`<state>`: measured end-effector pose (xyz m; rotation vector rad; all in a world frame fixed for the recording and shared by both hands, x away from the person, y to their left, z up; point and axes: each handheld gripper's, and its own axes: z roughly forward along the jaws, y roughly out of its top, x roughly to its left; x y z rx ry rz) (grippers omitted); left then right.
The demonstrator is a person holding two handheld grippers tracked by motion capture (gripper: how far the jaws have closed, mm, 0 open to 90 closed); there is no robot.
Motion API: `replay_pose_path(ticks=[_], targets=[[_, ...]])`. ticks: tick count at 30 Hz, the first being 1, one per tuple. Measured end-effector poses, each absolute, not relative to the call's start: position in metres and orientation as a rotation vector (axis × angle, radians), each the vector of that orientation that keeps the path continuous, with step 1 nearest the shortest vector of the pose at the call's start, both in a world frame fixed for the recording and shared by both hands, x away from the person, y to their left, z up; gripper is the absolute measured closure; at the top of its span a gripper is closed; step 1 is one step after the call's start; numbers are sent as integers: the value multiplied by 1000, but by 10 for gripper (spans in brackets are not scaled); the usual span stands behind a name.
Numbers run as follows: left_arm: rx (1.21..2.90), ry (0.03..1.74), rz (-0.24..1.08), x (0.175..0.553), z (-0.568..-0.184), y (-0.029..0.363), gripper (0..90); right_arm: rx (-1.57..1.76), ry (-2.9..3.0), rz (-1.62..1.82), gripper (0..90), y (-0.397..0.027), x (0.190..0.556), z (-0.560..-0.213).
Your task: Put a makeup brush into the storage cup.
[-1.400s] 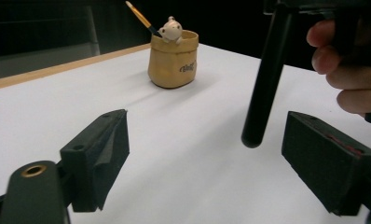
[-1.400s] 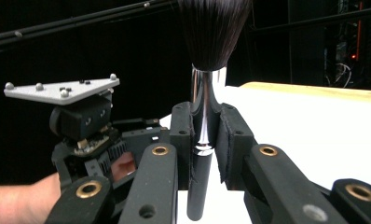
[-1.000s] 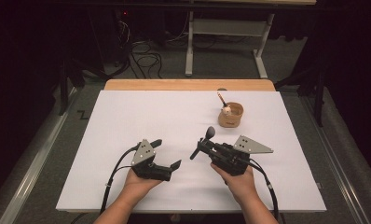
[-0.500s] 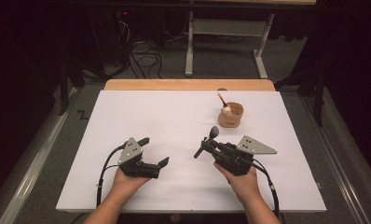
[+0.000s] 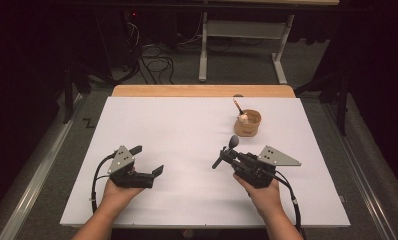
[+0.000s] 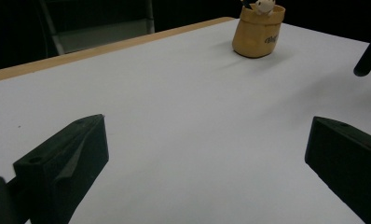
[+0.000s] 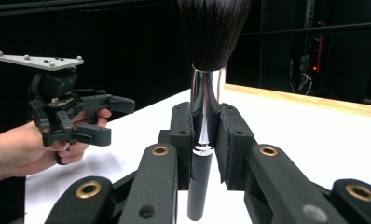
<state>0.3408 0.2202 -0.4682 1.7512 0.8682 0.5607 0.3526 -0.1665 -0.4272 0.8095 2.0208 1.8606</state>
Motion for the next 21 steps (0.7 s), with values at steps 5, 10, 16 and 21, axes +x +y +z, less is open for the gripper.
replay_pose_path(ticks=[5, 10, 16, 21], targets=[[1741, 900, 568, 339, -475, 231, 3, 821, 2010, 1843, 791, -170, 353, -427], [1759, 903, 593, 336, -478, 235, 4, 829, 1996, 1810, 791, -175, 354, -428], [1772, 889, 581, 332, -479, 237, 4, 854, 1970, 1764, 791, -185, 355, -430], [1737, 895, 569, 329, -478, 243, 4, 861, 1950, 1716, 791, -197, 356, -429]])
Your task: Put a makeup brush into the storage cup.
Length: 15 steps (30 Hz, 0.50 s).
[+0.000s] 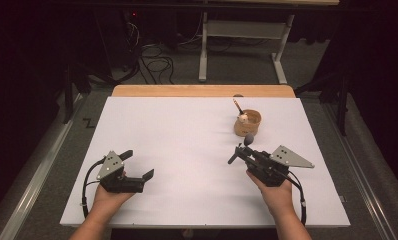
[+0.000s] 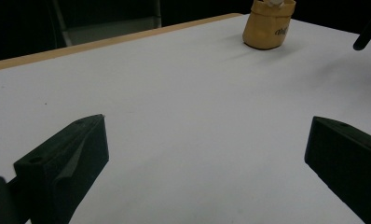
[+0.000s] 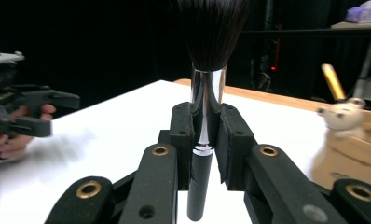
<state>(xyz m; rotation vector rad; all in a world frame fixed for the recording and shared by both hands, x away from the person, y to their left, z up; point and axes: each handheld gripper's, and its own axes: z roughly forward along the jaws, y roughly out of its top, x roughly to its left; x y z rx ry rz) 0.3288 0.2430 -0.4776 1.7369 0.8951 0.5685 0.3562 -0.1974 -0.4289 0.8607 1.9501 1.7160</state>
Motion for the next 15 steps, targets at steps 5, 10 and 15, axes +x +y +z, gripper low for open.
replay_pose_path(ticks=[5, 10, 15], targets=[[1722, 907, 575, 329, -478, 248, 4, 887, 1925, 1685, 791, -211, 358, -429], [1739, 898, 575, 328, -479, 245, 4, 900, 1888, 1641, 791, -223, 359, -429], [1754, 896, 580, 324, -480, 247, 3, 930, 1838, 1613, 791, -235, 363, -427]])
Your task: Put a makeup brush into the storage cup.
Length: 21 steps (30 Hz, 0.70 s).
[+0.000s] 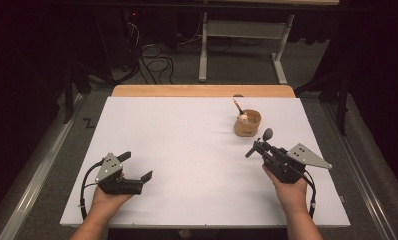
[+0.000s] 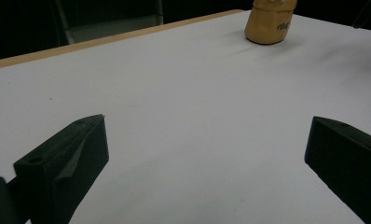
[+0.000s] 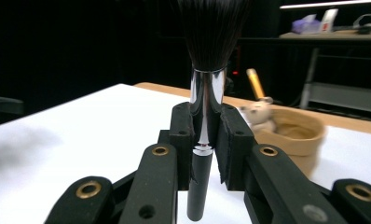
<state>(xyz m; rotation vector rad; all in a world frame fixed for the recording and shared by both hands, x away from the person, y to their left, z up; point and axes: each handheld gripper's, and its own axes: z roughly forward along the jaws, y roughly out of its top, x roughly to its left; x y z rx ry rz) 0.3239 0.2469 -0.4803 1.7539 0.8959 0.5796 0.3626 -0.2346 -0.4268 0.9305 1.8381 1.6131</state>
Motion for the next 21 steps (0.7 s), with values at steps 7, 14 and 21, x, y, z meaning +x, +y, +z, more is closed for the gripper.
replay_pose_path(ticks=[7, 14, 21], targets=[[1750, 921, 576, 322, -483, 255, 3, 961, 1783, 1573, 791, -245, 372, -424], [1754, 923, 566, 320, -485, 258, 3, 991, 1737, 1540, 791, -247, 385, -418], [1769, 903, 566, 318, -484, 254, 3, 980, 1696, 1520, 791, -245, 401, -405]])
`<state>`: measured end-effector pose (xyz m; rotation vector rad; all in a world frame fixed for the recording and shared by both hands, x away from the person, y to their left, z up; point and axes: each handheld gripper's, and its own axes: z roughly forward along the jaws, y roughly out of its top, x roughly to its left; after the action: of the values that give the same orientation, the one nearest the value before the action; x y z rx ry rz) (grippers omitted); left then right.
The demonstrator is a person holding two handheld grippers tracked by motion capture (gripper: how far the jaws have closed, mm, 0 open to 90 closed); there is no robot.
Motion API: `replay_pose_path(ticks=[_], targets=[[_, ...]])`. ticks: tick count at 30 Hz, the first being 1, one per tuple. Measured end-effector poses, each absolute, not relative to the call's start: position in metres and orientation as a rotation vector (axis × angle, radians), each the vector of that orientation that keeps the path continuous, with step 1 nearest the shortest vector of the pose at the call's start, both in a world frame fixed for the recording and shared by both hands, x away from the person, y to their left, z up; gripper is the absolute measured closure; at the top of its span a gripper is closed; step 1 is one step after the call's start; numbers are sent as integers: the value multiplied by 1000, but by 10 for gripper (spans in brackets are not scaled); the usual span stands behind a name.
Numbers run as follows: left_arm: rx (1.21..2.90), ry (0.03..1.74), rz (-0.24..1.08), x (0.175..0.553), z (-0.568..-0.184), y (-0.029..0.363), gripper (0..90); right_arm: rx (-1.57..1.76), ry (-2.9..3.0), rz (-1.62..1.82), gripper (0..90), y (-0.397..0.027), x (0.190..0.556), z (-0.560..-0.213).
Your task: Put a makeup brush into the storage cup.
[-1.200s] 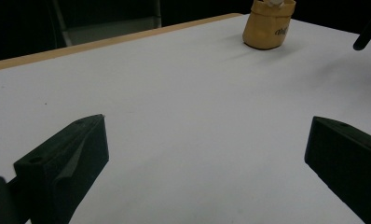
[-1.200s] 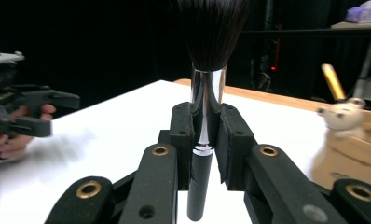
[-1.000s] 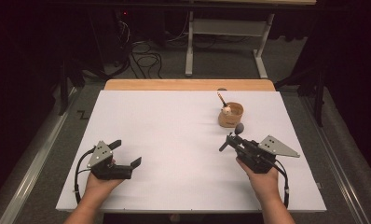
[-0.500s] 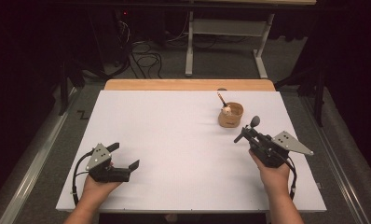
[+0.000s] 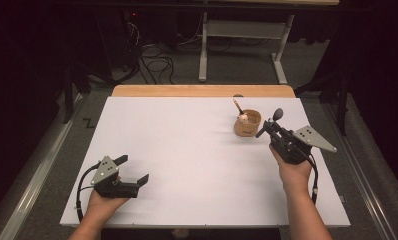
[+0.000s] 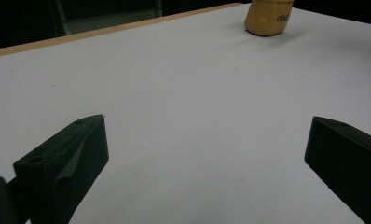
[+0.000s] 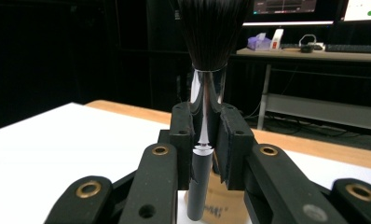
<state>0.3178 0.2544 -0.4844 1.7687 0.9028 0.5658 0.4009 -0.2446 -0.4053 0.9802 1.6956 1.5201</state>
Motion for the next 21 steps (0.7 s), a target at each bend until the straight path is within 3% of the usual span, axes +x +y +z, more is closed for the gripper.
replay_pose_path(ticks=[21], targets=[[1765, 907, 550, 313, -485, 254, 3, 1042, 1638, 1465, 791, -234, 454, -400]])
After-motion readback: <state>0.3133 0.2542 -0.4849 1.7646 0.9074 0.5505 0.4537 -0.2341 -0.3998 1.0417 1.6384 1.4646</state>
